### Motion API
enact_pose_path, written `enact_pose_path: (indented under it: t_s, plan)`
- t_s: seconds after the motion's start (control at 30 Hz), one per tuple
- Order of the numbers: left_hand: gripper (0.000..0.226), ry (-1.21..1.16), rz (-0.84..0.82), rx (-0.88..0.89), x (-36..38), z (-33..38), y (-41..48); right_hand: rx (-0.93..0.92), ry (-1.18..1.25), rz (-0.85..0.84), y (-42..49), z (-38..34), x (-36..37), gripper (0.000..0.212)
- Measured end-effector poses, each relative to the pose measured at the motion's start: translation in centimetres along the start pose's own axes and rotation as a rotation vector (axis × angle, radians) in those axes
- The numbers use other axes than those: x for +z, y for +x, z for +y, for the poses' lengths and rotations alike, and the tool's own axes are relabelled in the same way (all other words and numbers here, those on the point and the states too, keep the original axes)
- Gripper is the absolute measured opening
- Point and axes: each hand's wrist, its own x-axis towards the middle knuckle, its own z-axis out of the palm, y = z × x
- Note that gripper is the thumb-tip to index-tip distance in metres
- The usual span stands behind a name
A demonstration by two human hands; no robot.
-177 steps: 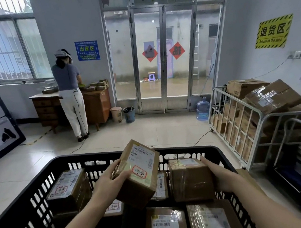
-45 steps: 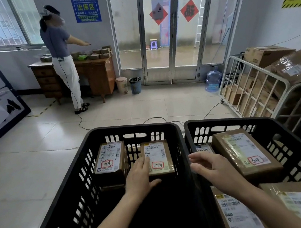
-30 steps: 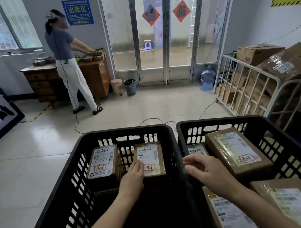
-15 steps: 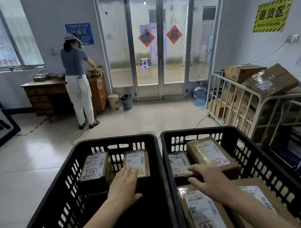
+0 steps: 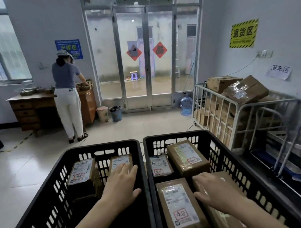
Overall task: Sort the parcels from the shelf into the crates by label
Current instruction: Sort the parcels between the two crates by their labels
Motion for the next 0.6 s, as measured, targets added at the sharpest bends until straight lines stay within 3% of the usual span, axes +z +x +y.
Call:
enact_pose_path:
  t_s: [0.4, 0.6]
  plan:
    - [0.074, -0.015, -0.015, 0.326, -1.5, 1.2, -6.4, 0.349, -0.043, 0.097, -12.9, -5.7, 0.1, 0.05]
    - [0.064, -0.183, -0.025, 0.516, -2.6, 4.9, -9.4, 0.509, -0.091, 0.101, -20.5, -7.9, -0.7, 0.054]
